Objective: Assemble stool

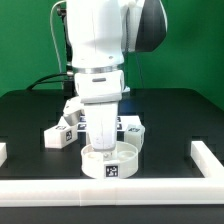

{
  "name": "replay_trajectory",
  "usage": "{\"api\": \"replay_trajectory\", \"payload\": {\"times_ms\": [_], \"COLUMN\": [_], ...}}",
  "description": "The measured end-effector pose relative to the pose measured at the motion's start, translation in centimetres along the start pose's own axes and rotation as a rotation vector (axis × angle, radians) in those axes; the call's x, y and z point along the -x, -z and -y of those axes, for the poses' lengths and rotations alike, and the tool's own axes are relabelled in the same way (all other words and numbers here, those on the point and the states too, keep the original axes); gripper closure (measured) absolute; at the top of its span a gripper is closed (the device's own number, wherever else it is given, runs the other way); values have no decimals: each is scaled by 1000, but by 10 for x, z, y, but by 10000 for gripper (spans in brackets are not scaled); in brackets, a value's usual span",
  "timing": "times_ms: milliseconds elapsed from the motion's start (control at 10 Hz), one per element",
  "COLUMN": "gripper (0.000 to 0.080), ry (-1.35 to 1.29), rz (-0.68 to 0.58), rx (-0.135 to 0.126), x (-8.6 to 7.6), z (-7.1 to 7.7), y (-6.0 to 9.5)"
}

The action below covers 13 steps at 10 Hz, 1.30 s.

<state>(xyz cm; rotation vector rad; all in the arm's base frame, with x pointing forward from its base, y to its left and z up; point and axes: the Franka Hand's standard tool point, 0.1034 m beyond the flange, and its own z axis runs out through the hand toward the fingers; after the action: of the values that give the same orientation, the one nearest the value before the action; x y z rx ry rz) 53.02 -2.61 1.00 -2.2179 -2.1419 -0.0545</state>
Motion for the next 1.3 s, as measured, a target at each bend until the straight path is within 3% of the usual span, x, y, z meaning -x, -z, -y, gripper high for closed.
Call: {"api": "replay_trajectory", "payload": {"times_ms": [200, 900, 1300], "gripper": [486, 485, 485], "ry": [4, 15, -51], "rz": [0, -28, -42], "rx": [0, 33, 49], "x": [-1, -81, -105], "z": [-1, -36, -56], "y": [0, -5, -6]}}
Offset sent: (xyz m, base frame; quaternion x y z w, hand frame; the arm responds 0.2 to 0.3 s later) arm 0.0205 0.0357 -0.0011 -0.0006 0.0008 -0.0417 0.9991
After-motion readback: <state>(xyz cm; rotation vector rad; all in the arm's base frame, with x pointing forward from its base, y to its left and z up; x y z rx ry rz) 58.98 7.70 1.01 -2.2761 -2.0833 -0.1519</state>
